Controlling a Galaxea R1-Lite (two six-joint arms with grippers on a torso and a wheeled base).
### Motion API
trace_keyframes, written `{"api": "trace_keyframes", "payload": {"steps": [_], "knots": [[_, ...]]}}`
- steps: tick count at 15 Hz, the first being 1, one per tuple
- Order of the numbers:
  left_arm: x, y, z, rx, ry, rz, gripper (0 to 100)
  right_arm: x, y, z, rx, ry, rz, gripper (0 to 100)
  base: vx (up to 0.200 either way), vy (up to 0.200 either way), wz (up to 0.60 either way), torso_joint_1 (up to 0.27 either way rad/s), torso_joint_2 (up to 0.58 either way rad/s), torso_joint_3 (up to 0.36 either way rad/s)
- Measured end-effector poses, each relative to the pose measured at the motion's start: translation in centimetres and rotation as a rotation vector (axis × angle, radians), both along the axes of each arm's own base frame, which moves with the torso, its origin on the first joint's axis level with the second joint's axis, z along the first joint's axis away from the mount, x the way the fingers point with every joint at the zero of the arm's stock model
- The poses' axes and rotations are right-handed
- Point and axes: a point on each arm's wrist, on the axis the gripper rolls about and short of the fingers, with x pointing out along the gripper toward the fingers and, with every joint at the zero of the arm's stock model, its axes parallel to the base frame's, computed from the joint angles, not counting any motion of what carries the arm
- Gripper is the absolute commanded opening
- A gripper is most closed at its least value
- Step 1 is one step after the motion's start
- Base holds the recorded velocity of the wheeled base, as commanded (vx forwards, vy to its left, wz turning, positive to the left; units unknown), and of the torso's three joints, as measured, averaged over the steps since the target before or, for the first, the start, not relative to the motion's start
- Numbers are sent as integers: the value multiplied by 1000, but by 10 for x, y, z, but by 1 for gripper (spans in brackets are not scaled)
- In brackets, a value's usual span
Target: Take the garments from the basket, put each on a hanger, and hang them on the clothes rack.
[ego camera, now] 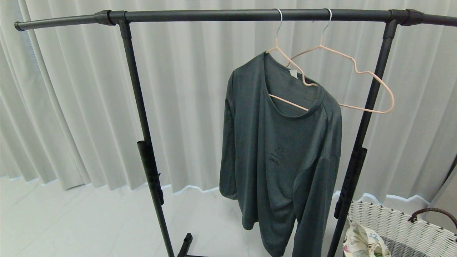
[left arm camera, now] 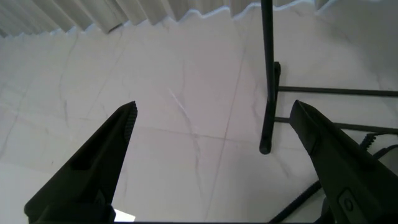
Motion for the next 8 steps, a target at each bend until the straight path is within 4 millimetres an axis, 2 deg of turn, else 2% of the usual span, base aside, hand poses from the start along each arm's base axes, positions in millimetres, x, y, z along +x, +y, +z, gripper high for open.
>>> {"api": "trace_keyframes", "payload": {"steps": [1, 4, 8], "knots": [[0, 0, 0, 0, 1, 0, 100, 0, 0, 0, 1, 0, 0, 100, 200, 0, 0, 2, 7, 2], [0, 0, 0, -7, -2, 5, 100, 0, 0, 0, 10, -1, 8, 100, 0, 0, 0, 0, 0, 0], [0, 0, 0, -10, -4, 9, 100, 0, 4, 1, 110, -20, 151, 100, 0, 0, 0, 0, 0, 0]]}}
